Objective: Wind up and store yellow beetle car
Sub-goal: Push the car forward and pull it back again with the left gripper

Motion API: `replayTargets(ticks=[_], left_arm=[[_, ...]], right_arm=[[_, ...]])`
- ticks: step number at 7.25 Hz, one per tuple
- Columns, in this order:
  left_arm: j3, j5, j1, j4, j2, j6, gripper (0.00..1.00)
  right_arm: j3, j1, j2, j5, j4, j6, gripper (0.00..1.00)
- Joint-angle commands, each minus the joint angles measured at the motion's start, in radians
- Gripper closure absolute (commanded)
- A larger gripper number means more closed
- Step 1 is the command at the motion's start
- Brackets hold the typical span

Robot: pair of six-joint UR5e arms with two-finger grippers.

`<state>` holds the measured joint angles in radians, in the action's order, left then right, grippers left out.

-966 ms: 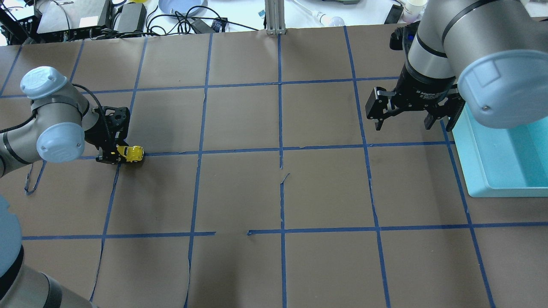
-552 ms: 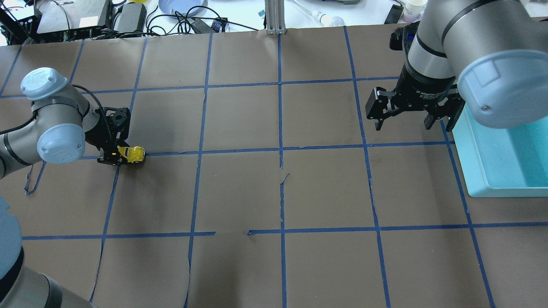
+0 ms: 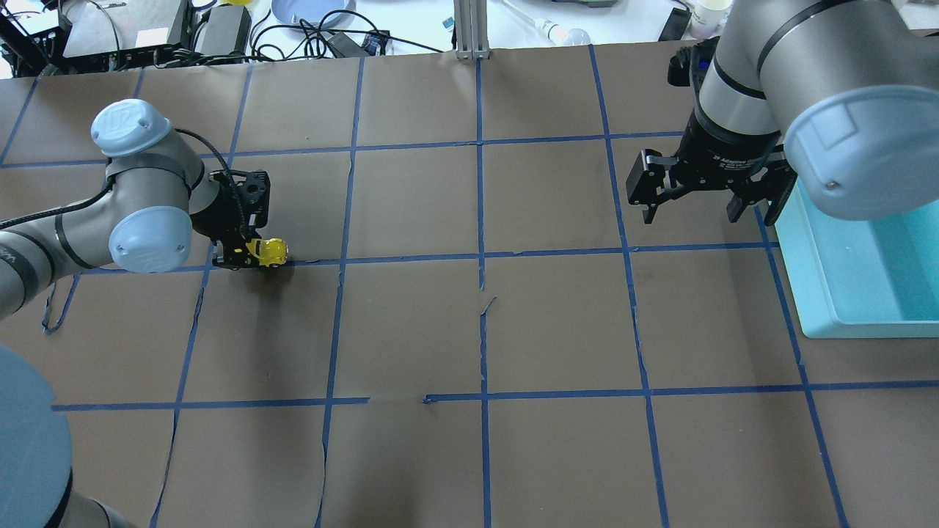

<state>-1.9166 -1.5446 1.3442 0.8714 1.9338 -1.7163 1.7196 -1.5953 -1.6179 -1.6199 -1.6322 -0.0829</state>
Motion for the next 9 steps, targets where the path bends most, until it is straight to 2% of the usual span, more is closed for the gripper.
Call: replayTargets(ticks=[1, 6, 9], left_arm=[[0.004, 0.034, 0.052, -0.002, 0.013, 0.078, 0.51], [-0.002, 0.029, 0.036, -0.037, 0.037, 0.025, 0.51], [-0.018, 0.031, -0.042, -0.051, 0.036, -0.035, 0.51]], right_arm=[[0.000, 0.000, 0.001, 0.000, 0.000, 0.000, 0.00], [0.000, 0.000, 0.001, 0.000, 0.000, 0.000, 0.00], [0.000, 0.000, 0.001, 0.000, 0.000, 0.000, 0.00]])
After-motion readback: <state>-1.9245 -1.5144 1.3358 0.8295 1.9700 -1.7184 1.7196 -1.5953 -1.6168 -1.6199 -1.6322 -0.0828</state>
